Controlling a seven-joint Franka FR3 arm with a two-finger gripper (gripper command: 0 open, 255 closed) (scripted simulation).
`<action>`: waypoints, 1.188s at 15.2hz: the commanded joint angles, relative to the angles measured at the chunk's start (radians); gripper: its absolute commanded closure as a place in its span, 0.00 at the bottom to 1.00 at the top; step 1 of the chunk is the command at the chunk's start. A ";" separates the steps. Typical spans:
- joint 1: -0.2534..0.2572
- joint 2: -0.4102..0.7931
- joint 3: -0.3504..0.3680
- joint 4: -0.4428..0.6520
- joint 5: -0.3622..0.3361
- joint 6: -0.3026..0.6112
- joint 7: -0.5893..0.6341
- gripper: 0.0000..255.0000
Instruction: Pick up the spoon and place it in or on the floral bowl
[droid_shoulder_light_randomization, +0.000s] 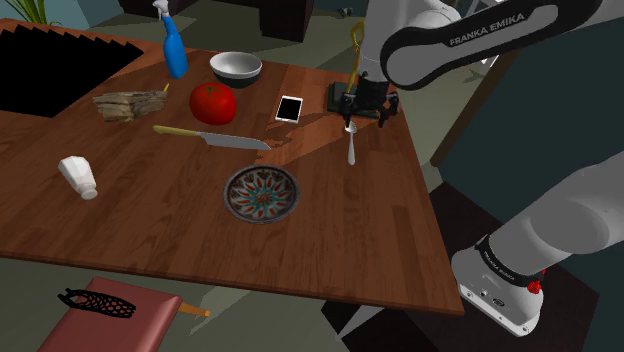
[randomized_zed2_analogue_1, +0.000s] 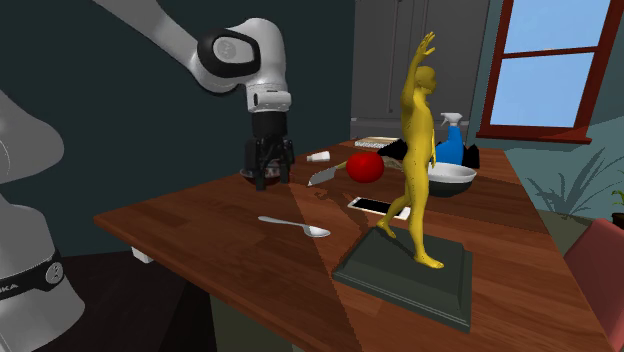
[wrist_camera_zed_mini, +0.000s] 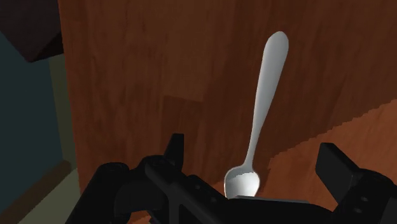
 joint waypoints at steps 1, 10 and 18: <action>-0.015 0.088 0.021 0.023 -0.062 0.040 0.103 0.00; -0.027 0.232 0.014 0.030 -0.178 0.143 0.225 0.00; -0.028 0.237 0.013 0.028 -0.183 0.150 0.228 0.00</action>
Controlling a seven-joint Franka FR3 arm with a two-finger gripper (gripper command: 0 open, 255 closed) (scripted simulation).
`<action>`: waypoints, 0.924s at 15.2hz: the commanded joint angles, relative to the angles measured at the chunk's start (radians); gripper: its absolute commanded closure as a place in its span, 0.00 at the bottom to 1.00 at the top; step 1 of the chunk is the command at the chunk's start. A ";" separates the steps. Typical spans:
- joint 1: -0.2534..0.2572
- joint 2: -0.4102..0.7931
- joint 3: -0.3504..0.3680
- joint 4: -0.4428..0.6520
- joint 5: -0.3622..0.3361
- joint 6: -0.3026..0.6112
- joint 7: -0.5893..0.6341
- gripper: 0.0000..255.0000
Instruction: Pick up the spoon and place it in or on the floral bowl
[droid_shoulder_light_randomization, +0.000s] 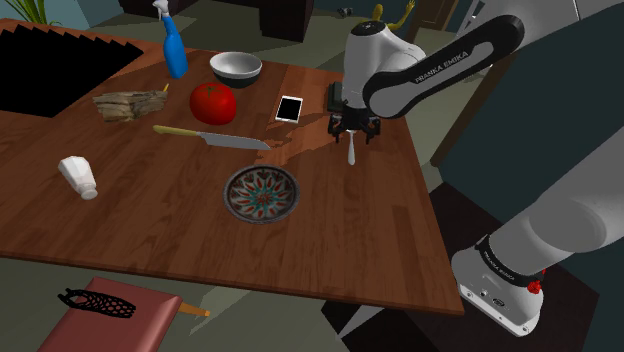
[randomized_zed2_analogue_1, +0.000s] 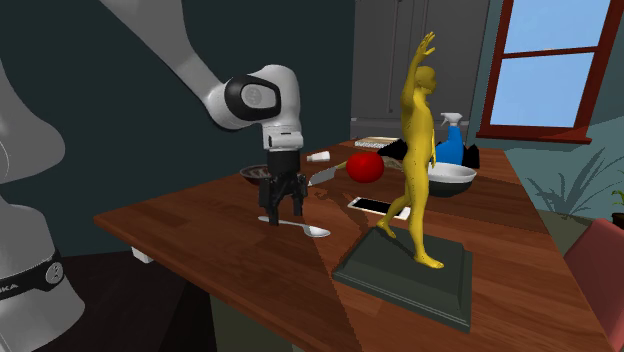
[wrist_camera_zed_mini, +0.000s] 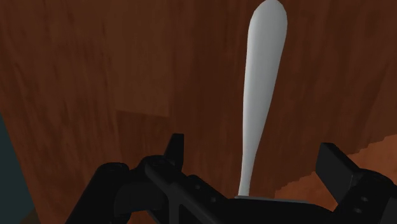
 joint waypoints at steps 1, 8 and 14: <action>0.000 0.000 0.000 0.000 0.000 0.000 0.000 1.00; 0.000 0.000 0.000 -0.001 0.000 0.001 0.000 1.00; -0.001 -0.042 0.004 0.013 0.035 -0.047 -0.032 1.00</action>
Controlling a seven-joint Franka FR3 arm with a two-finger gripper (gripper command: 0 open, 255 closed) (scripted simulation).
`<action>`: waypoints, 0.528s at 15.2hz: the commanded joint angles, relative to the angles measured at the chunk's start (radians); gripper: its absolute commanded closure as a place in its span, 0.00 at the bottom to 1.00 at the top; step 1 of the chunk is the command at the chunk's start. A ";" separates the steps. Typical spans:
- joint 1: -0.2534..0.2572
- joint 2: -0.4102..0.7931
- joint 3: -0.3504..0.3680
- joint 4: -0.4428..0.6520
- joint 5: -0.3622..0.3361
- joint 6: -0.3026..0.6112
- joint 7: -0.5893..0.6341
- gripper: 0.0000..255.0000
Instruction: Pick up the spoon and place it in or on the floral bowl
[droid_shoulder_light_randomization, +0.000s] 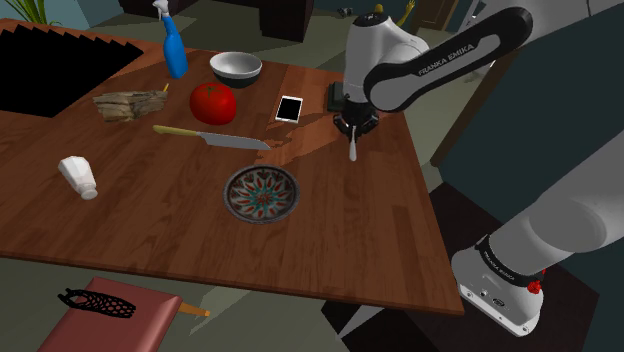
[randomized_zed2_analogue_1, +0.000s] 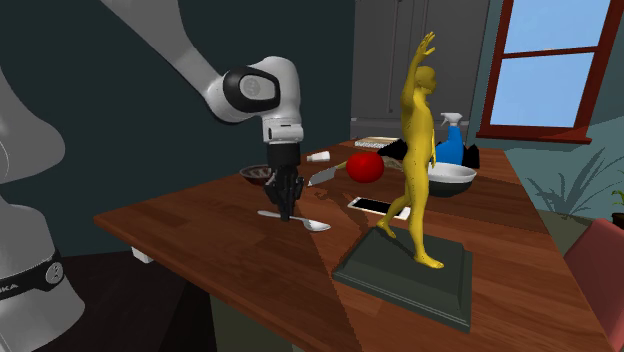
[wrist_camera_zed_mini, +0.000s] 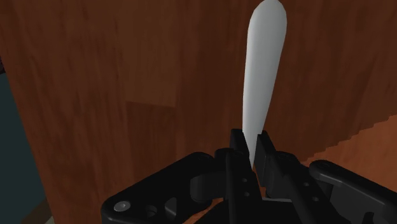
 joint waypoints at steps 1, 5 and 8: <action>0.000 -0.020 0.002 0.006 0.016 -0.023 -0.014 1.00; 0.001 -0.058 0.003 0.024 0.046 -0.072 -0.042 1.00; 0.003 -0.083 0.002 0.040 0.065 -0.110 -0.061 1.00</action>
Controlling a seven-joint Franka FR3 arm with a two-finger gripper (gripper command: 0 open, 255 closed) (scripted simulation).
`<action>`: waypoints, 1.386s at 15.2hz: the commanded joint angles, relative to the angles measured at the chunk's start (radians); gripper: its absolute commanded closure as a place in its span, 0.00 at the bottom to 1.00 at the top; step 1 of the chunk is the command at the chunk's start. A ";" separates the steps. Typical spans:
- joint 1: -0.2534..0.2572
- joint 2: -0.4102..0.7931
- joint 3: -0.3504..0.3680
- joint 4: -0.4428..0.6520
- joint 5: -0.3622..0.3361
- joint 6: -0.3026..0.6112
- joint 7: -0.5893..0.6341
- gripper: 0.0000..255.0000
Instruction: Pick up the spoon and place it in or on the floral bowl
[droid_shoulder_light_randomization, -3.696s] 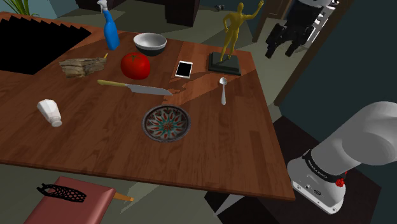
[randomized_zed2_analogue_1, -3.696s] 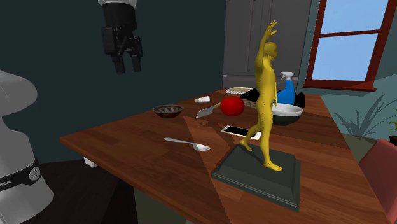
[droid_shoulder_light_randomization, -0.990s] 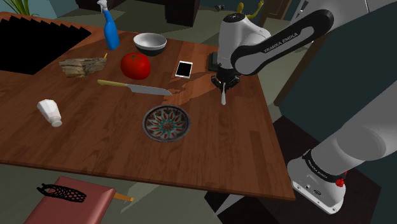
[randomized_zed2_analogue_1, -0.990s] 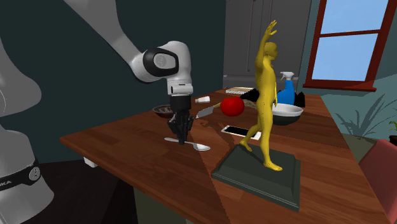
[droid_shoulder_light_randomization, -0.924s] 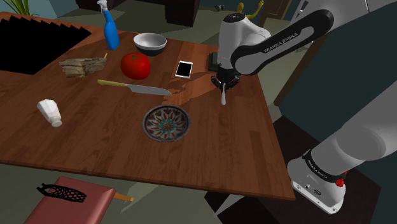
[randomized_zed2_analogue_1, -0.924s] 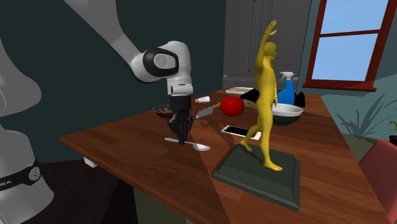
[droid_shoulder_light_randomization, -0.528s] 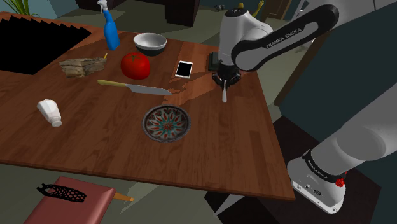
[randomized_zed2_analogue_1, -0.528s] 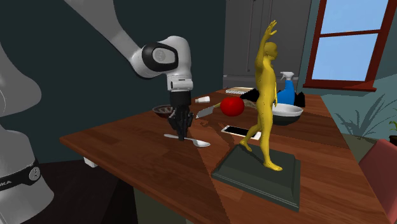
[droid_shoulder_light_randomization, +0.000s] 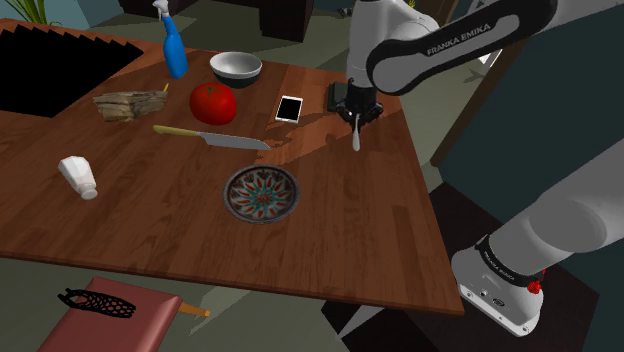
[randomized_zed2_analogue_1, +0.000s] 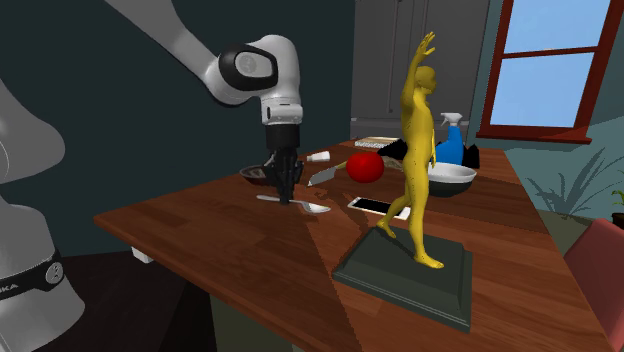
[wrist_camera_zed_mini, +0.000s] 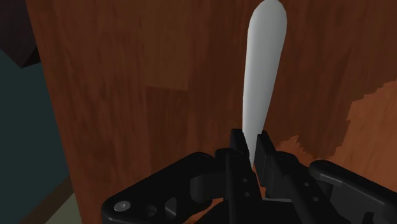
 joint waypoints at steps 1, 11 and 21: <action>0.000 -0.018 -0.001 0.012 0.013 -0.027 -0.015 1.00; 0.004 -0.086 -0.007 0.082 0.058 -0.154 -0.066 1.00; 0.106 -0.022 0.124 0.176 0.063 -0.231 0.158 1.00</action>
